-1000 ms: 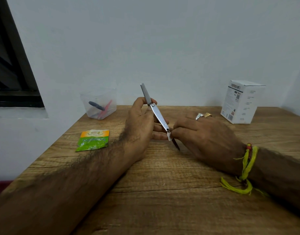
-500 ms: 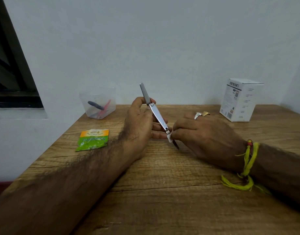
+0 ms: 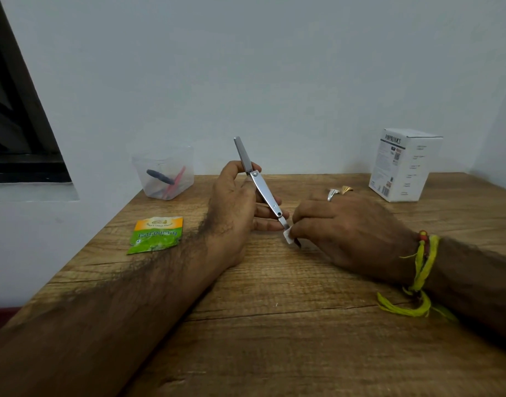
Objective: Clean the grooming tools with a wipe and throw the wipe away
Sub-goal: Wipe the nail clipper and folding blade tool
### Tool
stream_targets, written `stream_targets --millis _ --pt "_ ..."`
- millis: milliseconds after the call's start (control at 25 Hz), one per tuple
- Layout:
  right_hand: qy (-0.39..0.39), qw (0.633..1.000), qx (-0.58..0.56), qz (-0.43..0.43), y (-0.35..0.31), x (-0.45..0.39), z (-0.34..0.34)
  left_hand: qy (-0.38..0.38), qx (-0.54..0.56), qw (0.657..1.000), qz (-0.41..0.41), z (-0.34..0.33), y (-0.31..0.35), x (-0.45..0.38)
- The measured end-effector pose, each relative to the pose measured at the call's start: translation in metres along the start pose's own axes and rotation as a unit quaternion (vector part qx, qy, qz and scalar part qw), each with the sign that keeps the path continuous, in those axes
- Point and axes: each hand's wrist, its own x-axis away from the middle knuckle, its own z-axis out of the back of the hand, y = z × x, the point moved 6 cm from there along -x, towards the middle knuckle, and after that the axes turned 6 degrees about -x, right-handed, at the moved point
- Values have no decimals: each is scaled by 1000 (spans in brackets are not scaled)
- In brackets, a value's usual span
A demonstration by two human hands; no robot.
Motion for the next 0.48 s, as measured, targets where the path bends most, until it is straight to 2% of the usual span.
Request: stream_targets --millis 480 --pt "-42 999 -24 4 1 2 5 6 1 1000 4 0 -1 -1"
